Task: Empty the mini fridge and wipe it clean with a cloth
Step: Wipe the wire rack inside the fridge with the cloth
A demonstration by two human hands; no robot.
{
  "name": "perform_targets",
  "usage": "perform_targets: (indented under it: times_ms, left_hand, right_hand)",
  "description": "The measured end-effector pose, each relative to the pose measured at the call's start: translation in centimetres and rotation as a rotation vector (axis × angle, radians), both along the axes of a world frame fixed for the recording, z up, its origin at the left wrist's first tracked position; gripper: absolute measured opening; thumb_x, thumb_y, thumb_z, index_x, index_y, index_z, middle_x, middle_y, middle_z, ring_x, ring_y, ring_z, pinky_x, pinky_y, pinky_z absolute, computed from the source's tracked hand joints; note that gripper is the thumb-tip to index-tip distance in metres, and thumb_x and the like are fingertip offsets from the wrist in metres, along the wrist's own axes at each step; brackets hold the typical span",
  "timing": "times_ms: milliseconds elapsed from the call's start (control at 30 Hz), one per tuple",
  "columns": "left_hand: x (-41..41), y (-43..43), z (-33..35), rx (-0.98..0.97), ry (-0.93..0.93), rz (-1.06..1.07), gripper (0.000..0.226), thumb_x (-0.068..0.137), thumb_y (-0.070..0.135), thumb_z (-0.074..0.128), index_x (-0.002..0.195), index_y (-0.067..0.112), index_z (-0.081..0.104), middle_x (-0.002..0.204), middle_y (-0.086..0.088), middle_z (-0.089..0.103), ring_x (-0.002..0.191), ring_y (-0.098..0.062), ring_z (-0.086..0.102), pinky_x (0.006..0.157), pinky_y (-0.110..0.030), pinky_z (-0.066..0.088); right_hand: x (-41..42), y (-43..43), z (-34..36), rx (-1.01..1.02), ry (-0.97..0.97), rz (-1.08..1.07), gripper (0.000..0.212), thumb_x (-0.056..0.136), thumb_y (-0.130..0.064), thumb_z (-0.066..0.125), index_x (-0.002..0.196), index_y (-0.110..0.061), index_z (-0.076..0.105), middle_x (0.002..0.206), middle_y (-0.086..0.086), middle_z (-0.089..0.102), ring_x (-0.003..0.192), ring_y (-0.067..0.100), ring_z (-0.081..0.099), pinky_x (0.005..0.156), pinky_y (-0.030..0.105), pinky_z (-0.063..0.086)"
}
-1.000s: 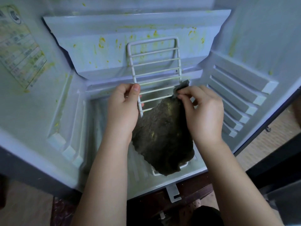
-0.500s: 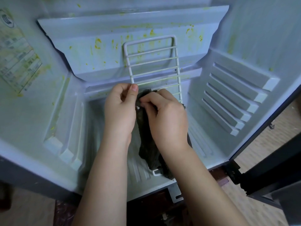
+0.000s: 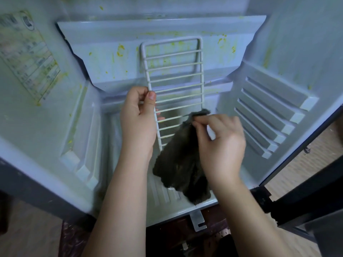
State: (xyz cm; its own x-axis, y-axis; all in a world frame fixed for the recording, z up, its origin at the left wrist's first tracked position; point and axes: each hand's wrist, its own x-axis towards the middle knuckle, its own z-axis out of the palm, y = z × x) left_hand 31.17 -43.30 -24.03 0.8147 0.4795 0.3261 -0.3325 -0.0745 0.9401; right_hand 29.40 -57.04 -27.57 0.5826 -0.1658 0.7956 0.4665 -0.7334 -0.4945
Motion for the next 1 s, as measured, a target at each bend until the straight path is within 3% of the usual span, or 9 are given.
perform_targets:
  times_ms: [200,367,467,633,767,867,1000]
  left_hand:
    - [-0.1,0.8,0.0,0.018,0.035,0.000,0.018,0.097,0.019,0.058,0.081,0.028,0.059,0.077,0.010,0.061,0.072,-0.005,0.055,0.068,-0.029,0.047]
    - [-0.3,1.6,-0.2,0.031,-0.011,0.009,0.013,0.091,0.018,0.065,0.079,0.024,0.063,0.069,0.010,0.067,0.062,-0.005,0.055,0.065,-0.029,0.043]
    - [-0.3,2.0,-0.3,0.106,-0.025,0.033,0.007,0.083,0.030,0.066,0.080,0.024,0.064,0.074,0.004,0.069,0.063,-0.007,0.057,0.065,-0.029,0.044]
    - [-0.4,2.1,-0.5,0.314,0.001,0.053,0.010,0.079,0.037,0.064,0.075,0.033,0.056,0.066,0.010,0.066,0.058,-0.003,0.056,0.063,-0.027,0.042]
    - [-0.4,2.0,-0.4,0.322,0.012,0.045,0.012,0.081,0.034,0.062,0.074,0.031,0.053,0.057,0.011,0.064,0.053,-0.007,0.056,0.062,-0.032,0.046]
    - [-0.4,1.9,-0.4,0.275,0.035,0.009,0.011,0.081,0.031,0.063,0.074,0.031,0.054,0.058,0.012,0.066,0.064,-0.014,0.068,0.071,-0.044,0.057]
    - [-0.5,2.0,-0.3,0.280,0.040,0.007,0.015,0.084,0.027,0.065,0.074,0.031,0.055,0.058,0.012,0.066,0.067,-0.015,0.070,0.073,-0.050,0.057]
  right_hand:
    - [0.2,3.4,-0.1,0.027,-0.083,0.038,0.007,0.083,-0.013,0.072,0.086,-0.017,0.077,0.084,-0.006,0.070,0.073,0.024,0.050,0.064,0.039,0.047]
    - [0.1,6.7,0.0,0.011,-0.038,0.111,0.011,0.084,-0.019,0.065,0.081,-0.017,0.076,0.081,-0.006,0.068,0.070,0.025,0.048,0.061,0.037,0.045]
    - [0.3,6.7,0.1,-0.005,-0.024,0.103,0.016,0.085,-0.027,0.061,0.080,-0.021,0.075,0.080,-0.007,0.066,0.071,0.025,0.048,0.061,0.037,0.042]
    - [0.8,5.5,0.0,-0.073,-0.003,0.100,0.012,0.086,-0.028,0.065,0.085,-0.024,0.076,0.075,-0.003,0.056,0.070,0.023,0.046,0.061,0.036,0.037]
    - [1.4,3.6,0.3,-0.134,-0.006,0.080,0.009,0.083,-0.030,0.068,0.086,-0.026,0.076,0.077,0.000,0.053,0.073,0.024,0.047,0.064,0.035,0.034]
    - [2.5,0.5,0.3,-0.123,-0.027,0.018,0.009,0.083,-0.029,0.069,0.088,-0.026,0.077,0.079,0.003,0.052,0.074,0.028,0.051,0.066,0.039,0.040]
    - [3.5,-1.8,0.2,-0.096,-0.034,0.010,0.009,0.083,-0.026,0.070,0.088,-0.024,0.078,0.078,-0.002,0.042,0.071,0.030,0.051,0.064,0.045,0.045]
